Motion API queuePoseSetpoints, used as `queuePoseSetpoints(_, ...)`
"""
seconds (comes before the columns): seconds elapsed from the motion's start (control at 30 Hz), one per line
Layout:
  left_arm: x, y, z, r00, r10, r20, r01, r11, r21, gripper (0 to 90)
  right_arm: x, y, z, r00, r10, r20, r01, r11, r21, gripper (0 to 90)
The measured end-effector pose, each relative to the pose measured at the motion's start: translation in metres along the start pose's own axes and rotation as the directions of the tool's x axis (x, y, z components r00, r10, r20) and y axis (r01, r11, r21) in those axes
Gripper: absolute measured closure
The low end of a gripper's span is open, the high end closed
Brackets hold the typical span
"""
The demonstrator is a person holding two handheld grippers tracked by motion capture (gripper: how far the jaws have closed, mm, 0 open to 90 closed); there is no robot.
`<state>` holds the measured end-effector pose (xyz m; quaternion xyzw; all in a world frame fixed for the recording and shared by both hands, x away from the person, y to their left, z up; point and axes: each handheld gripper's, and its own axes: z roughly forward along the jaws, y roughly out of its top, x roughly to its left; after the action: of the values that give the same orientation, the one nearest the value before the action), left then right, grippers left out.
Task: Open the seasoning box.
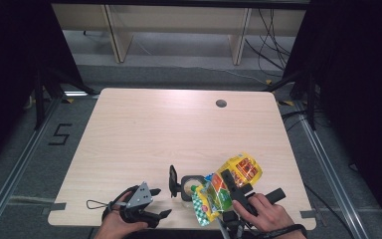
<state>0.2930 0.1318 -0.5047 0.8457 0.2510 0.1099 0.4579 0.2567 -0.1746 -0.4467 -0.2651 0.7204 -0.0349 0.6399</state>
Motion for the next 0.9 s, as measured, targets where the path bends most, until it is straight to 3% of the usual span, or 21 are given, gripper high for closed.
queuePoseSetpoints(0.03, 0.0009, -0.0002, -0.0001, 0.9999, 0.013, -0.005, -0.013, 0.9999, 0.009, 25.1, 0.0026, 0.0004, -0.0010, 0.9993, 0.037, -0.002, -0.037, 0.999, 0.005, 42.8)
queuePoseSetpoints(0.1, 0.0002, -0.0006, 0.0002, 1.0000, 0.004, 0.003, -0.004, 1.0000, 0.005, 25.1, 0.0027, 0.0018, 0.0004, 0.9998, 0.012, -0.014, -0.012, 1.000, 0.005, 42.7)
queuePoseSetpoints(0.13, 0.0004, -0.0001, -0.0002, 1.0000, 0.006, 0.001, -0.006, 0.9999, 0.010, 25.1, 0.0005, 0.0012, 0.0011, 0.9994, -0.034, -0.009, 0.034, 0.999, -0.002, 42.8)
queuePoseSetpoints(0.17, 0.0004, 0.0000, -0.0003, 1.0000, 0.006, -0.003, -0.006, 1.0000, 0.003, 25.1, 0.0048, 0.0028, -0.0001, 0.9996, 0.024, -0.014, -0.024, 1.000, 0.003, 42.8)
queuePoseSetpoints(0.2, -0.0006, -0.0001, 0.0003, 0.9999, -0.011, 0.003, 0.011, 0.9999, -0.011, 25.1, 0.0022, 0.0021, 0.0005, 0.9997, -0.021, -0.014, 0.021, 1.000, -0.006, 42.8)
queuePoseSetpoints(0.27, 0.0010, -0.0001, -0.0006, 0.9998, 0.019, 0.005, -0.019, 0.9998, -0.004, 25.1, 0.0039, 0.0036, 0.0002, 0.9999, 0.013, -0.008, -0.013, 1.000, 0.000, 42.8)
queuePoseSetpoints(0.3, 0.0009, -0.0001, -0.0006, 0.9998, 0.018, 0.006, -0.018, 0.9998, -0.004, 25.1, 0.0032, 0.0038, 0.0001, 0.9999, 0.009, -0.010, -0.009, 1.000, -0.003, 42.7)
queuePoseSetpoints(0.33, 0.0010, 0.0002, -0.0004, 0.9998, 0.017, 0.006, -0.017, 0.9998, -0.005, 25.1, 0.0000, 0.0029, 0.0001, 0.9993, -0.037, -0.003, 0.037, 0.999, -0.012, 42.7)
queuePoseSetpoints(0.37, -0.0007, -0.0002, 0.0004, 0.9999, -0.013, 0.002, 0.013, 0.9999, -0.010, 25.1, 0.0028, 0.0040, -0.0011, 0.9999, 0.012, -0.005, -0.013, 1.000, -0.005, 42.8)
queuePoseSetpoints(0.4, 0.0005, -0.0001, -0.0002, 1.0000, 0.004, -0.003, -0.004, 1.0000, 0.004, 25.1, -0.0002, 0.0035, 0.0003, 0.9991, -0.042, 0.001, 0.042, 0.999, -0.015, 42.8)
queuePoseSetpoints(0.6, 0.0008, -0.0004, -0.0002, 1.0000, -0.008, -0.001, 0.008, 1.0000, 0.004, 25.1, 0.0013, 0.0033, 0.0016, 0.9998, -0.020, -0.008, 0.020, 1.000, -0.005, 42.8)
queuePoseSetpoints(0.73, -0.0006, -0.0005, 0.0007, 0.9999, -0.016, 0.002, 0.016, 0.9998, -0.015, 25.1, 0.0006, 0.0029, 0.0007, 0.9997, -0.025, -0.004, 0.025, 1.000, -0.007, 42.8)
queuePoseSetpoints(0.9, 0.0001, -0.0007, -0.0002, 1.0000, -0.008, -0.001, 0.008, 1.0000, -0.001, 25.1, -0.0015, 0.0005, -0.0009, 0.9996, -0.028, -0.010, 0.028, 1.000, -0.011, 42.8)
